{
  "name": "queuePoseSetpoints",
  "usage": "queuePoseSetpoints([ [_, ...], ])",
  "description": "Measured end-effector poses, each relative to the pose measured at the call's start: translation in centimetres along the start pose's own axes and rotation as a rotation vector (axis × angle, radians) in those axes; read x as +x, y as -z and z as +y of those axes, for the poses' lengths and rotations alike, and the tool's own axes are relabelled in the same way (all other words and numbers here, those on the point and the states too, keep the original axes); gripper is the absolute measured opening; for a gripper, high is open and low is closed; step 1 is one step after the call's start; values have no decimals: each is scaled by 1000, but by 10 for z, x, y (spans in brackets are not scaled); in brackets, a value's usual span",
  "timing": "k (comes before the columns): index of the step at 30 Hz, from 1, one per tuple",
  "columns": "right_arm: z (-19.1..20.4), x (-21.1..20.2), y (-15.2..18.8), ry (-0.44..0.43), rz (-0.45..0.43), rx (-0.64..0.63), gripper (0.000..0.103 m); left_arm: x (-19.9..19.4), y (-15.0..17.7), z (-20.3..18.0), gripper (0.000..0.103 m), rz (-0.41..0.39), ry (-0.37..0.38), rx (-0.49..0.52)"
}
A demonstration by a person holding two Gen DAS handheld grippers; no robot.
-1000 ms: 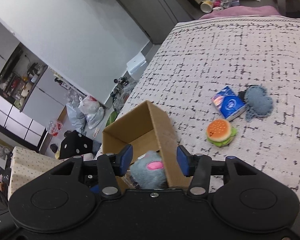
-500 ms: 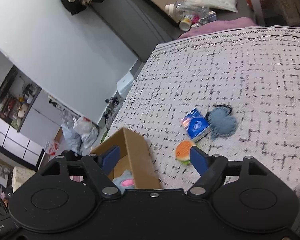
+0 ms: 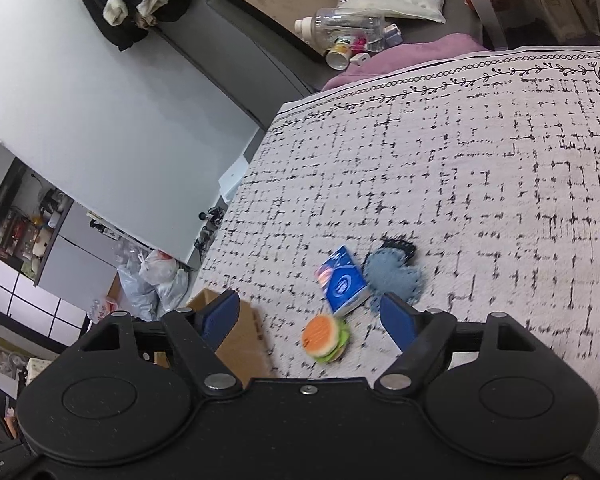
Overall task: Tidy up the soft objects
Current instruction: 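Open both grippers to release the plush ball inside the box, then close the left gripper on the orange burger plush while the right gripper grasps the denim heart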
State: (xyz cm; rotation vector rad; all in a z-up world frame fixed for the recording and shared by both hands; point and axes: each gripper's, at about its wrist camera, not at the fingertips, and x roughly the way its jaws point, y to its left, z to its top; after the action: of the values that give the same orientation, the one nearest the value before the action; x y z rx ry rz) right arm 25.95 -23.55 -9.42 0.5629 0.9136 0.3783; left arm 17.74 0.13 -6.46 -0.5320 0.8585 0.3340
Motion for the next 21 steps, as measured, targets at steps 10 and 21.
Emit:
queuePoseSetpoints([
  [10,-28,23,-25,13,3,22,81,32,-1,-33,59,31,-7,33],
  [21,-76,46,-29,3,21,136,81,64,2,-57,59,37,-4,97],
])
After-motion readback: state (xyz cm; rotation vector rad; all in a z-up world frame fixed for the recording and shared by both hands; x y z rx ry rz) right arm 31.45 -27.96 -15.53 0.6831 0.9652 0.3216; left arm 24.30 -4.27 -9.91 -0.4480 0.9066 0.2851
